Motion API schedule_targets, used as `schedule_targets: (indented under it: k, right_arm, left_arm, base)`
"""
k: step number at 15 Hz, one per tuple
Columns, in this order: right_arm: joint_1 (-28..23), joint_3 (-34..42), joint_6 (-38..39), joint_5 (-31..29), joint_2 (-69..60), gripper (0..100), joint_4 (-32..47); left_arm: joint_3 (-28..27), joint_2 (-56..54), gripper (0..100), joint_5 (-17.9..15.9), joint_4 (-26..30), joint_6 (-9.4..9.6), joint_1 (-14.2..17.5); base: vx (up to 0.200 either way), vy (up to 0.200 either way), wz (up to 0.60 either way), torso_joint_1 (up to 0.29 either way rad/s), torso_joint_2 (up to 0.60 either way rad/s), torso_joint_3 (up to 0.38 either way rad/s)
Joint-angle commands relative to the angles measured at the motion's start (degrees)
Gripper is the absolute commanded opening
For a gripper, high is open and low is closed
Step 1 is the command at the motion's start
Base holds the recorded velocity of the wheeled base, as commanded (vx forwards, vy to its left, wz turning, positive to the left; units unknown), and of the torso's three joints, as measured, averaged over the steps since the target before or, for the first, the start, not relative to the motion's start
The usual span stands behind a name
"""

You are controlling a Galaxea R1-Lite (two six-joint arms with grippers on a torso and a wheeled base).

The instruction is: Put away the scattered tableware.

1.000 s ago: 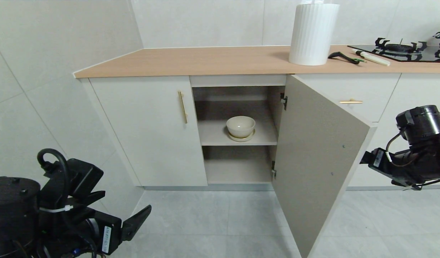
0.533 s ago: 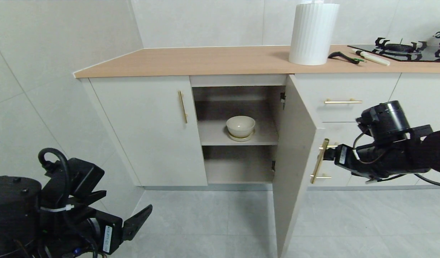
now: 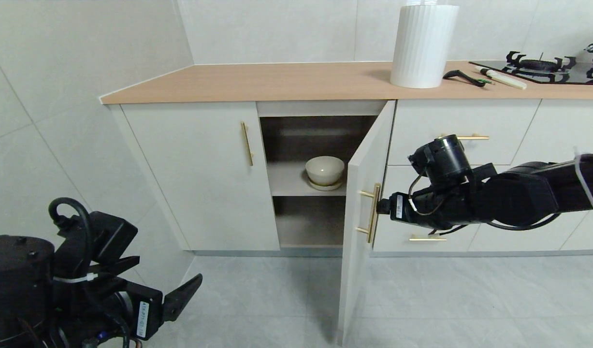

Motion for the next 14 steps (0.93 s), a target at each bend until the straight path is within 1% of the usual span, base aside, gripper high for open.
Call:
schedule_targets:
  k: [1, 4, 12, 14]
  right_arm:
    - [2.3, -4.3, 0.0, 0.0, 5.1, 100, 0.0]
    - [3.5, -4.7, 0.1, -0.1, 7.3, 100, -1.8]
    - [3.5, -4.7, 0.5, -0.2, 8.3, 100, -2.8]
    - [3.5, -4.6, 0.5, -0.3, 9.3, 100, -4.9]
  left_arm:
    - [-0.2, 0.1, 100, 0.1, -0.1, -0.01, 0.2]
    - [-0.2, 0.1, 100, 0.1, -0.1, -0.01, 0.2]
    - [-0.1, 0.9, 100, 0.1, -0.1, -0.01, 0.2]
    - [0.2, 0.8, 100, 0.0, 0.1, -0.01, 0.2]
  base:
    - [0.000, 0.000, 0.00, 0.000, 0.00, 0.000]
    - [0.000, 0.000, 0.00, 0.000, 0.00, 0.000]
    - [0.000, 0.000, 0.00, 0.000, 0.00, 0.000]
    - [0.000, 0.000, 0.00, 0.000, 0.00, 0.000]
